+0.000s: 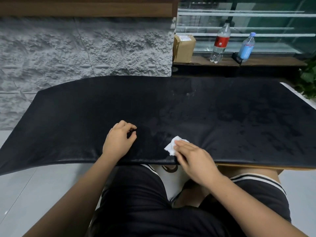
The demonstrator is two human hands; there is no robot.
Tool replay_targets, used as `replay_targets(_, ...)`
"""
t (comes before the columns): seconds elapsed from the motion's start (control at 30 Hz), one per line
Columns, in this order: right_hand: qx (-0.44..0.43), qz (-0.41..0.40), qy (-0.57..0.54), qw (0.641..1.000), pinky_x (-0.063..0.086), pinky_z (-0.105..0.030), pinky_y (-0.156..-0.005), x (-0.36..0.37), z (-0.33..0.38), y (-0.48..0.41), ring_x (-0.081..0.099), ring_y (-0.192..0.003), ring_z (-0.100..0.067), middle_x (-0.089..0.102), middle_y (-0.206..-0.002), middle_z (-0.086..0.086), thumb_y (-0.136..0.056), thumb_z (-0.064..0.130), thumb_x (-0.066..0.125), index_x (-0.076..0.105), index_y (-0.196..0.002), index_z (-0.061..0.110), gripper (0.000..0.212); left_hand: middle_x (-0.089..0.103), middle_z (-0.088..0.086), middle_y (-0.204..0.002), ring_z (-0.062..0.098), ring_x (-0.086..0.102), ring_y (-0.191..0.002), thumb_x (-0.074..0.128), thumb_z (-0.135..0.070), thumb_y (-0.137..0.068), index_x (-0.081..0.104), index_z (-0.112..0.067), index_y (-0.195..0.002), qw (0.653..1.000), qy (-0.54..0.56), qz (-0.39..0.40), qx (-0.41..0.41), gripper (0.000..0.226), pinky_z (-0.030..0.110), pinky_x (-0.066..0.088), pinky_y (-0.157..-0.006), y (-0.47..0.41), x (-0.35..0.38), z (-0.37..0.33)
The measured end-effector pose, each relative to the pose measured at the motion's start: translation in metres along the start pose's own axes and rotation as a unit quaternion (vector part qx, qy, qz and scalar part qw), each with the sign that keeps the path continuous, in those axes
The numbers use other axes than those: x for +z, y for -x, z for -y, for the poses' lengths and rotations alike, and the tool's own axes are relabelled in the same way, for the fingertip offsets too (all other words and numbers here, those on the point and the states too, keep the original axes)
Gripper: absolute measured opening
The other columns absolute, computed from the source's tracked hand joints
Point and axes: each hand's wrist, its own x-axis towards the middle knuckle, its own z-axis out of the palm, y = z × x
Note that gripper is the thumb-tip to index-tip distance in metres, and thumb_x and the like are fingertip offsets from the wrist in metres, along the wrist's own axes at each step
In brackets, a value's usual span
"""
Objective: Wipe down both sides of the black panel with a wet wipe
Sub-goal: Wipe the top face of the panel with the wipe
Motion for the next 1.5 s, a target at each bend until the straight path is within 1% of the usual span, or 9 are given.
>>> replay_targets(0.2,0.069,-0.007,0.025,0.997,0.058,-0.031,-0.086,-0.015,-0.019,0.002,0.058,-0.132,-0.006,0.064,-0.141,0.019,-0.102,0.027,0.062,0.073,-0.121,0.031,0.023,0.053,-0.022,-0.103,0.001,0.054,-0.099,0.063,-0.039,-0.099,0.07,-0.037,-0.117,1.0,-0.002,-0.001,0.001,0.02,0.033,0.054,-0.088,0.001,0.0,0.001)
replay_targets(0.33,0.094,0.024,0.079,0.992,0.042,-0.021,-0.071,-0.01,-0.005,-0.003,0.06,-0.118,-0.007,0.06,-0.127,0.016,-0.106,0.036,0.041,0.064,-0.113,0.025,0.027,0.053,-0.021,-0.102,0.002,0.054,-0.098,0.064,-0.038,-0.099,0.07,-0.035,-0.117,1.0,-0.002,-0.003,0.004,0.02,0.033,0.054,-0.088,0.001,0.0,0.001)
replay_targets(0.67,-0.003,0.086,0.039,0.996,0.033,-0.026,-0.12,0.022,0.069,-0.027,0.031,-0.151,-0.009,0.048,-0.154,0.003,-0.112,0.038,0.029,0.055,-0.138,0.018,0.041,0.053,-0.02,-0.103,0.004,0.055,-0.099,0.064,-0.037,-0.099,0.071,-0.034,-0.117,1.0,-0.002,-0.008,0.003,0.02,0.035,0.054,-0.09,0.002,0.0,0.0)
replay_targets(0.8,-0.062,0.084,0.032,0.994,0.047,-0.032,-0.109,0.031,0.091,-0.017,0.039,-0.145,-0.011,0.049,-0.149,0.003,-0.11,0.038,0.027,0.056,-0.13,0.018,0.04,0.056,-0.019,-0.104,0.005,0.056,-0.099,0.065,-0.035,-0.098,0.072,-0.032,-0.117,1.0,-0.002,-0.01,0.002,0.02,0.036,0.054,-0.09,0.002,-0.001,-0.002)
replay_targets(0.97,-0.099,0.092,0.009,0.991,0.038,-0.028,-0.119,0.031,0.082,-0.003,0.028,-0.154,-0.007,0.042,-0.162,0.005,-0.112,0.038,0.027,0.051,-0.144,0.022,0.043,0.055,-0.019,-0.104,0.005,0.056,-0.099,0.065,-0.036,-0.098,0.071,-0.033,-0.118,1.0,-0.006,-0.005,-0.003,0.021,0.036,0.054,-0.088,0.002,-0.001,-0.003)
replay_targets(1.1,-0.107,0.058,0.016,0.992,0.043,-0.023,-0.112,0.023,0.069,0.012,0.04,-0.148,-0.005,0.054,-0.154,0.007,-0.11,0.036,0.038,0.06,-0.14,0.024,0.039,0.054,-0.02,-0.103,0.005,0.055,-0.099,0.063,-0.039,-0.099,0.07,-0.035,-0.118,1.0,-0.005,0.001,-0.008,0.021,0.035,0.054,-0.087,0.002,-0.001,-0.002)
replay_targets(1.27,-0.081,0.049,0.031,0.995,0.05,-0.025,-0.106,0.006,0.044,0.026,0.042,-0.146,-0.002,0.054,-0.153,0.013,-0.109,0.036,0.037,0.064,-0.136,0.027,0.039,0.053,-0.021,-0.104,0.005,0.056,-0.1,0.062,-0.04,-0.099,0.07,-0.037,-0.118,1.0,-0.006,0.009,-0.012,0.021,0.035,0.055,-0.086,0.002,-0.003,-0.003)
replay_targets(1.4,-0.05,0.049,0.048,0.996,0.038,-0.02,-0.116,-0.009,0.016,0.034,0.041,-0.148,-0.003,0.053,-0.155,0.012,-0.108,0.03,0.05,0.064,-0.139,0.025,0.034,0.054,-0.02,-0.105,0.005,0.056,-0.1,0.064,-0.038,-0.099,0.07,-0.036,-0.118,1.0,-0.005,0.005,-0.008,0.02,0.034,0.054,-0.086,0.001,-0.002,-0.003)
replay_targets(1.5,-0.012,0.031,0.057,0.998,0.048,-0.025,-0.111,-0.019,-0.006,0.038,0.043,-0.146,-0.002,0.055,-0.153,0.014,-0.107,0.029,0.054,0.066,-0.135,0.027,0.031,0.055,-0.02,-0.105,0.006,0.056,-0.1,0.064,-0.038,-0.099,0.071,-0.036,-0.118,1.0,-0.004,0.006,-0.011,0.02,0.034,0.054,-0.087,0.001,-0.002,-0.003)
